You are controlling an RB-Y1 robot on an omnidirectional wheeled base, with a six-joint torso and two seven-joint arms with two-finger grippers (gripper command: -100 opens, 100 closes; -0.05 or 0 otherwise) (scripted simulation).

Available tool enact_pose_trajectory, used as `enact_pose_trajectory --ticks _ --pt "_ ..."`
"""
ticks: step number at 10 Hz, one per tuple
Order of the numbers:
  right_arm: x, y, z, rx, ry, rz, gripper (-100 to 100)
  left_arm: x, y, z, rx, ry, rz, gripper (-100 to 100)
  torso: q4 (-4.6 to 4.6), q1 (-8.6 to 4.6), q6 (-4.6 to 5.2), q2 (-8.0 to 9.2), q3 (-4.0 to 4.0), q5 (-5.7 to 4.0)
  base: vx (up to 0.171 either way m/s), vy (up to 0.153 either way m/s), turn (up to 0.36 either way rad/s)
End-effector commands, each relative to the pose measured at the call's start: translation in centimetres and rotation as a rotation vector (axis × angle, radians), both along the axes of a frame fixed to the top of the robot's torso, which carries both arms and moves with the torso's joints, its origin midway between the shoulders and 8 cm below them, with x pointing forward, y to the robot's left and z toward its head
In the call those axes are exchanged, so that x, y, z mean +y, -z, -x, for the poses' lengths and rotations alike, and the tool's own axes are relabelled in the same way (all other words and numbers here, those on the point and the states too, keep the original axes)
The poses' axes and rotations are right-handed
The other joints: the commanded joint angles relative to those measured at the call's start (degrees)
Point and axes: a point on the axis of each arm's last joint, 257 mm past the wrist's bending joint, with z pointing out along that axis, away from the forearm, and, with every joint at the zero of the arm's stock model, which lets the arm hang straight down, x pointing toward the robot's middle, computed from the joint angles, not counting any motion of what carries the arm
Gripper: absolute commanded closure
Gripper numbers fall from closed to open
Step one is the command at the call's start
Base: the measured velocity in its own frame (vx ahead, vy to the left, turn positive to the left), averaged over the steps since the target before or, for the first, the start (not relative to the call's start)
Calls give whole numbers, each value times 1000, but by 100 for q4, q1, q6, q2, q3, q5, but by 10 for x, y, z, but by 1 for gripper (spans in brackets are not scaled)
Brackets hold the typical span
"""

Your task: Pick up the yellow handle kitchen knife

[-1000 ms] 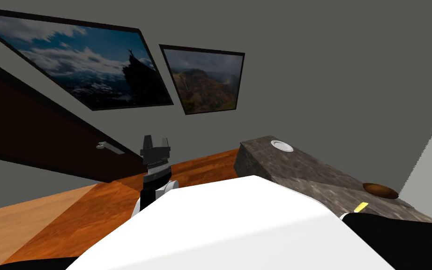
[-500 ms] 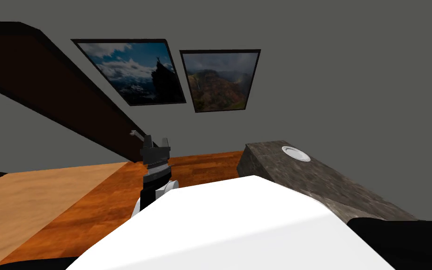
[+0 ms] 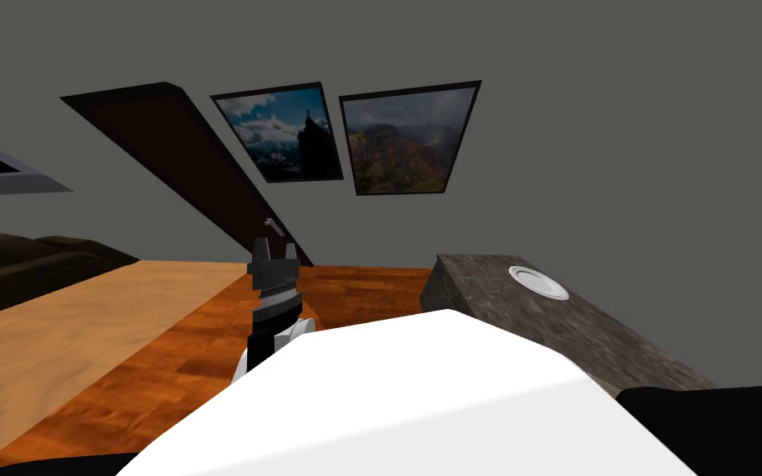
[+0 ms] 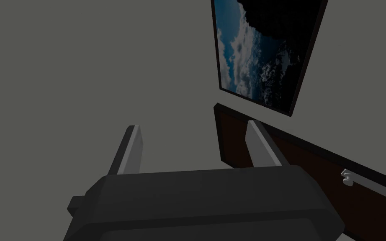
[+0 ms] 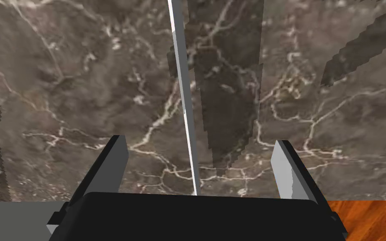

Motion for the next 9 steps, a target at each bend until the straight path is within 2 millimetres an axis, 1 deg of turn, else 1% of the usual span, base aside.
enact_pose_trajectory --ticks 1,2,3,4,7,8,9 --pt "-12 -4 1 13 -47 33 -100 0 0 0 0 0 0 0 0 0 0 0 0 0 -79 -125 130" --pt "-7 -3 1 9 -30 19 -100 0 0 0 0 0 0 0 -3 -3 2 -14 -8 0 -27 -62 27" --pt "-8 -3 1 10 -33 23 0 0 0 0 0 0 0 0 -6 18 5 -32 -17 2 -7 -12 -2" --pt "-9 3 2 8 -27 26 -100 0 0 0 0 0 0 0 -9 37 4 -42 -24 8 -12 9 51" --pt "-11 15 5 5 -16 31 -100 0 0 0 0 0 0 0 -11 57 4 -46 -27 13 -13 27 44" --pt "-12 13 4 6 -18 30 -100 0 0 0 0 0 0 0 -11 58 4 -46 -27 13 -6 13 6" --pt "-12 14 4 6 -18 30 100 0 0 0 0 0 0 0 -11 55 5 -48 -28 14 0 0 0"
